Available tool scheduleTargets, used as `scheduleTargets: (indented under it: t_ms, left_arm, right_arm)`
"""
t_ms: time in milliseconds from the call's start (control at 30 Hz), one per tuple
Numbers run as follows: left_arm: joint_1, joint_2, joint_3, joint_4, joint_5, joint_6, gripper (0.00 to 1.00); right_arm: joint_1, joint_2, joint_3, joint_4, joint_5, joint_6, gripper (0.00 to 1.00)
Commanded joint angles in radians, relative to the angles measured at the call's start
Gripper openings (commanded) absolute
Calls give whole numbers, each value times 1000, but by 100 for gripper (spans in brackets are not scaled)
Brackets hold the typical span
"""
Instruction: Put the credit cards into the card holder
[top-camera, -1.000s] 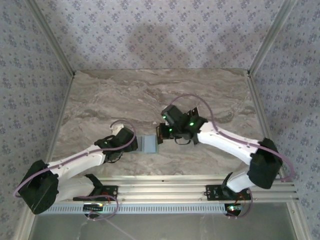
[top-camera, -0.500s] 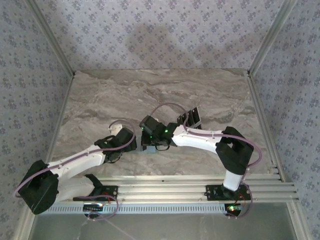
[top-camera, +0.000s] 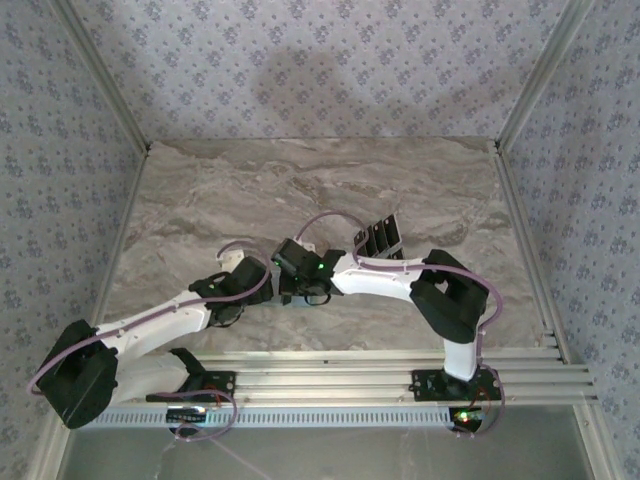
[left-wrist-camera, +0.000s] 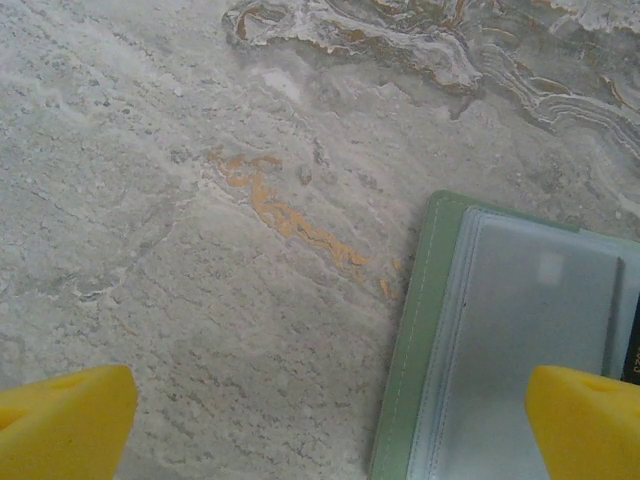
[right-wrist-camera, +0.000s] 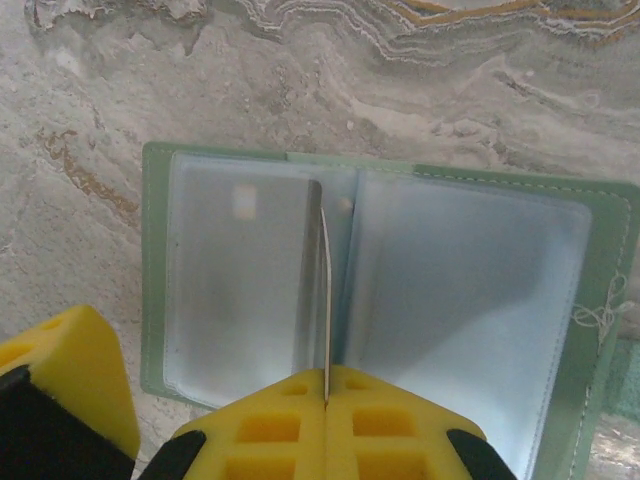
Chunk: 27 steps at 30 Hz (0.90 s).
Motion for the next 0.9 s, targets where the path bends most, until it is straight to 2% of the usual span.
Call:
scheduleTargets:
  t_ms: [0,433,733,867]
  left_arm:
    - [6,-15,-4,-4,-16,-10,100]
    - [6,-12,0,-7,1,-3,100]
    - [6,31,11,71,65,55,100]
    - [6,79,46,92,94,88,100]
  right_arm:
    - [5,15,13,-75,33,17,0]
    - [-76,-58,-102,-114,-30,-91,0]
    - [-116,-95,-110,14,-183,-210,0]
    - [-132,-145,-113,30,-210,-223,0]
